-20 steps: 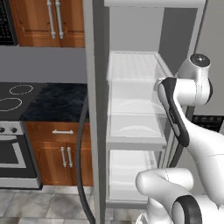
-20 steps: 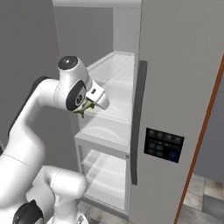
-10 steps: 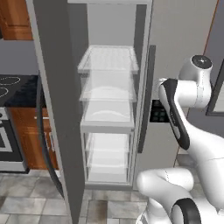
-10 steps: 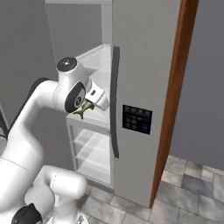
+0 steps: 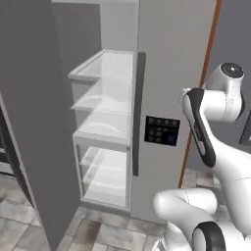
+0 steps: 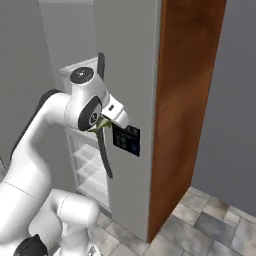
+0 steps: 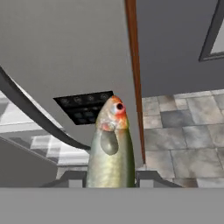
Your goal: Take the cheese, fish, and squash from the fridge and place them on the plate on the dining counter to create an appetizer plate.
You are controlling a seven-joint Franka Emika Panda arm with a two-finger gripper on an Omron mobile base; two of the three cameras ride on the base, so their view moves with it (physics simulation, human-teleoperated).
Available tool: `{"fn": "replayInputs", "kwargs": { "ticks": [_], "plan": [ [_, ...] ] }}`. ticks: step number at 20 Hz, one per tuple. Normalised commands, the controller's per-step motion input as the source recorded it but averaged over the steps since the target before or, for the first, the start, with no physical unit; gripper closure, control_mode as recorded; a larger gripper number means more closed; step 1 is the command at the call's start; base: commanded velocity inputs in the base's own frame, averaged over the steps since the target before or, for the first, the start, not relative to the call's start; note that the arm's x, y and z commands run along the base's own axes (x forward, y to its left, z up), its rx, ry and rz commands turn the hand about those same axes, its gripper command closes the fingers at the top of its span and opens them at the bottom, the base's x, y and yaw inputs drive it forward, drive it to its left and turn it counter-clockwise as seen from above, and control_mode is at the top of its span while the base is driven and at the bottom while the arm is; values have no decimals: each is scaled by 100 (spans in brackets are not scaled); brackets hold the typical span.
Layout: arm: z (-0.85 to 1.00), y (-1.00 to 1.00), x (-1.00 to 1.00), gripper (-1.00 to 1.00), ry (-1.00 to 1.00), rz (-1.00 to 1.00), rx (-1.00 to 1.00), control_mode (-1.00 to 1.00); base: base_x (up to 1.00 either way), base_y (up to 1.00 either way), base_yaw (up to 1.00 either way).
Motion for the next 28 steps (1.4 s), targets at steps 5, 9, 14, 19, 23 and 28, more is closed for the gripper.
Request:
{"fn": "replayInputs", "kwargs": {
  "ticks": [5, 9, 14, 19, 23, 28],
  "plan": [
    [0, 0, 0, 100, 0, 0, 0, 100, -65, -95, 56],
    [0, 0, 0, 100, 0, 0, 0, 100, -100, -66, 54],
    [0, 0, 0, 100, 0, 0, 0, 100, -100, -59, 51],
    [0, 0, 0, 100, 0, 0, 0, 100, -100, -29, 48],
    [0, 0, 0, 100, 0, 0, 0, 100, -100, 0, 45],
    [0, 0, 0, 100, 0, 0, 0, 100, -100, 37, 38]
  ]
}}
